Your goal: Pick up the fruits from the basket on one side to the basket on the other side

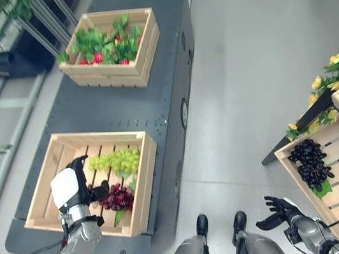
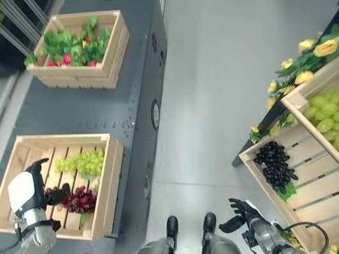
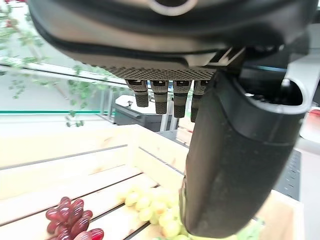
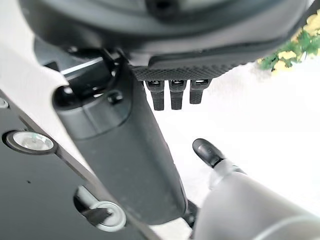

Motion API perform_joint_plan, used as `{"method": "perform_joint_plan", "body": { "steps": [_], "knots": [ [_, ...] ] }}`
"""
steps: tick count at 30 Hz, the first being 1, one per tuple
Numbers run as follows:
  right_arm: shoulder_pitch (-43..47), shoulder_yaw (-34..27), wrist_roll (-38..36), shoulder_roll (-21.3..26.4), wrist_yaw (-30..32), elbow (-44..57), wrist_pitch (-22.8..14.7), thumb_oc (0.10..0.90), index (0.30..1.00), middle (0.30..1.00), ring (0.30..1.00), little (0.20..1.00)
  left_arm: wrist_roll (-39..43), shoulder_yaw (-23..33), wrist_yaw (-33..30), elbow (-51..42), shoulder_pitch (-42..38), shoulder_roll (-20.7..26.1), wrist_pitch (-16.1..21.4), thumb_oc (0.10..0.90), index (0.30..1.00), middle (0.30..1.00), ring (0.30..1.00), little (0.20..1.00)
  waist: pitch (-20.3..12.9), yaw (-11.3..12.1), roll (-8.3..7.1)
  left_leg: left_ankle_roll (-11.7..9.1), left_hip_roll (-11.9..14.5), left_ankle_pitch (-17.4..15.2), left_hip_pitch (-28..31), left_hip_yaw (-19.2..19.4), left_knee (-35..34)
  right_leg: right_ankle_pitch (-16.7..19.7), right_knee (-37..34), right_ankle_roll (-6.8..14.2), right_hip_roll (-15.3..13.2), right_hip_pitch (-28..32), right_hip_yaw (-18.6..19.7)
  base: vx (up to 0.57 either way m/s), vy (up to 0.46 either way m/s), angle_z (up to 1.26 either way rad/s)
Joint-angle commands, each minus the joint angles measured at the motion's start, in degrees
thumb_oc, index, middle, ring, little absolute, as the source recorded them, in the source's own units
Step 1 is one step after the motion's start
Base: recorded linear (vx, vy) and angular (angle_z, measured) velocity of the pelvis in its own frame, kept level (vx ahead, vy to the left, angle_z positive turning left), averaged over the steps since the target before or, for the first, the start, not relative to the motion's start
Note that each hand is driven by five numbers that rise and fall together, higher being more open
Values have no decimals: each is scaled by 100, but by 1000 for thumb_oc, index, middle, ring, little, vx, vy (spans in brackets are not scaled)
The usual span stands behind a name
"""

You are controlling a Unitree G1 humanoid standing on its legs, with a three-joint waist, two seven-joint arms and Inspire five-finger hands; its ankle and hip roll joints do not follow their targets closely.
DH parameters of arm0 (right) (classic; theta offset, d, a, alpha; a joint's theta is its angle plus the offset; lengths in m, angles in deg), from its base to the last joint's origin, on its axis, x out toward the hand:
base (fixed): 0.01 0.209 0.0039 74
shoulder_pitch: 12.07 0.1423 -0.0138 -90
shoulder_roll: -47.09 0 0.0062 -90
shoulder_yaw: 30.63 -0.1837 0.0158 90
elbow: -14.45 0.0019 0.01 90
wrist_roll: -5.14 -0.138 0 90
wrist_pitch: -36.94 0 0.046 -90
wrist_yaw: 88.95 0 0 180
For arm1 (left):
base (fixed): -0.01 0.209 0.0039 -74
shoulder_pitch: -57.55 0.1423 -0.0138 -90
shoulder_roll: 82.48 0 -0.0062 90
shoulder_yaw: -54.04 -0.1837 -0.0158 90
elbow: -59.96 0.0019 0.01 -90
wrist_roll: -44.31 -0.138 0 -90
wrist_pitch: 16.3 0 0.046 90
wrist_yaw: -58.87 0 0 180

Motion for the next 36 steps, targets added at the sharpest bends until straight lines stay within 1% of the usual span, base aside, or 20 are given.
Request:
{"method": "perform_joint_plan", "body": {
  "steps": [1, 3, 4, 5, 6, 7, 8, 10, 13, 17, 21, 23, 25, 28, 29, 33, 35, 36],
  "knots": [
    [-69, 208, -479, 134, 149, 242, -405, 800, 900, 900, 900, 900, 561, 481, -557, -108, -354, 764, -51, 800, 900, 900, 900, 900, 127, 112, -115, 197, -240, -363, -687, 373, 960, -408, 566, -108, 47, 122, 93, -96, 59, 10],
    [99, 244, -550, 132, 130, 322, -457, 800, 900, 900, 900, 900, 607, 469, -498, -102, -477, 861, -206, 800, 900, 900, 900, 900, 247, 154, -192, 230, -204, -476, -1008, 438, 1346, -532, 936, -162, 22, -126, 67, -67, 54, 5],
    [117, 247, -562, 130, 126, 334, -458, 800, 900, 900, 900, 900, 594, 470, -492, -105, -489, 868, -226, 800, 900, 900, 900, 900, 257, 160, -202, 235, -199, -488, -1039, 444, 1381, -547, 978, -169, 16, -153, 61, -78, 78, 4],
    [227, 278, -591, 148, 71, 456, -444, 800, 900, 900, 900, 900, 534, 437, -395, -31, -596, 969, -321, 800, 900, 900, 900, 900, 341, 179, -284, 271, -164, -606, -1306, 493, 1742, -666, 1388, -213, -37, -389, 39, -67, 84, 3],
    [281, 301, -595, 156, 53, 515, -434, 800, 900, 900, 900, 900, 469, 400, -328, -8, -666, 1028, -380, 800, 900, 900, 900, 900, 391, 190, -324, 291, -143, -668, -1459, 516, 1940, -727, 1589, -238, -63, -503, 36, -64, 84, 1],
    [293, 304, -583, 157, 47, 526, -431, 800, 900, 900, 900, 900, 443, 391, -315, -4, -682, 1039, -394, 800, 900, 900, 900, 900, 396, 193, -333, 295, -139, -683, -1490, 521, 1976, -743, 1626, -242, -69, -530, 37, -50, 78, 1],
    [382, 360, -597, 170, 24, 585, -430, 800, 900, 900, 900, 900, 391, 286, -229, 4, -850, 1153, -502, 800, 900, 900, 900, 900, 476, 209, -394, 336, -106, -790, -1718, 574, 2280, -848, 1971, -277, -128, -740, 21, -38, 71, 2],
    [444, 409, -600, 187, 9, 671, -398, 800, 900, 900, 900, 900, 426, 198, -137, 4, -999, 1277, -560, 800, 900, 900, 900, 900, 530, 226, -442, 364, -90, -889, -1899, 607, 2538, -941, 2257, -298, -172, -906, 20, -28, 74, 10],
    [528, 494, -648, 212, 3, 774, -380, 800, 900, 900, 900, 900, 754, 115, 180, 16, -1249, 1454, -539, 800, 900, 900, 900, 900, 625, 250, -518, 413, -70, -1037, -2165, 633, 2909, -1078, 2667, -332, -210, -1157, 29, -11, 49, 12],
    [603, 597, -675, 234, 0, 890, -362, 800, 900, 900, 900, 900, 729, -44, 228, 55, -1613, 1660, -631, 800, 900, 900, 900, 900, 736, 258, -556, 473, -49, -1238, -2431, 640, 3367, -1242, 3113, -373, -251, -1410, 55, 10, 54, 22],
    [588, 687, -500, 230, -23, 1071, -326, 800, 900, 900, 900, 900, 690, -139, 316, 38, -1785, 1885, -749, 800, 900, 900, 900, 900, 800, 259, -578, 509, -30, -1348, -2579, 659, 3592, -1295, 3314, -362, -258, -1553, 80, 28, 52, 7],
    [612, 783, -416, 228, -7, 1087, -324, 800, 900, 900, 900, 900, 768, -184, 353, 84, -1914, 1930, -807, 800, 900, 900, 900, 900, 834, 260, -585, 526, -18, -1361, -2627, 669, 3625, -1308, 3383, -359, -272, -1604, 66, 10, 19, -1],
    [662, 880, -439, 204, -20, 1098, -340, 800, 900, 900, 900, 900, 618, -327, 393, 186, -2134, 1993, -885, 800, 900, 900, 900, 900, 864, 264, -607, 522, -8, -1358, -2676, 667, 3640, -1316, 3429, -352, -283, -1654, 49, 14, 23, 7],
    [789, 963, -528, 171, -35, 1153, -359, 800, 900, 900, 900, 900, 423, -565, 330, 286, -2378, 2057, -1162, 800, 900, 900, 900, 900, 927, 269, -635, 512, 10, -1346, -2767, 654, 3659, -1305, 3446, -340, -270, -1732, 45, -11, 12, 14],
    [827, 993, -531, 151, -41, 1177, -366, 800, 900, 900, 900, 900, 277, -688, 349, 364, -2485, 2100, -1292, 800, 900, 900, 900, 900, 947, 272, -656, 505, 19, -1339, -2782, 646, 3651, -1292, 3427, -331, -259, -1743, 43, -14, 8, 7],
    [870, 1049, -522, 139, -51, 1186, -417, 800, 900, 900, 900, 900, -327, -1054, 281, 521, -2676, 2230, -1620, 800, 900, 900, 900, 900, 957, 276, -709, 498, 60, -1343, -2845, 618, 3639, -1261, 3374, -311, -237, -1780, 20, 0, 0, 0],
    [879, 1064, -538, 152, -46, 1181, -417, 800, 900, 900, 900, 900, -473, -1158, 281, 548, -2721, 2289, -1667, 800, 900, 900, 900, 900, 957, 281, -724, 499, 74, -1350, -2862, 610, 3656, -1258, 3371, -312, -234, -1785, 12, 0, 0, 0],
    [874, 1069, -540, 172, -29, 1171, -421, 800, 900, 900, 900, 900, -526, -1251, 329, 550, -2740, 2363, -1528, 800, 900, 900, 900, 900, 958, 285, -735, 502, 86, -1359, -2878, 598, 3671, -1241, 3353, -304, -223, -1788, 7, 0, 0, 0]
  ]
}}
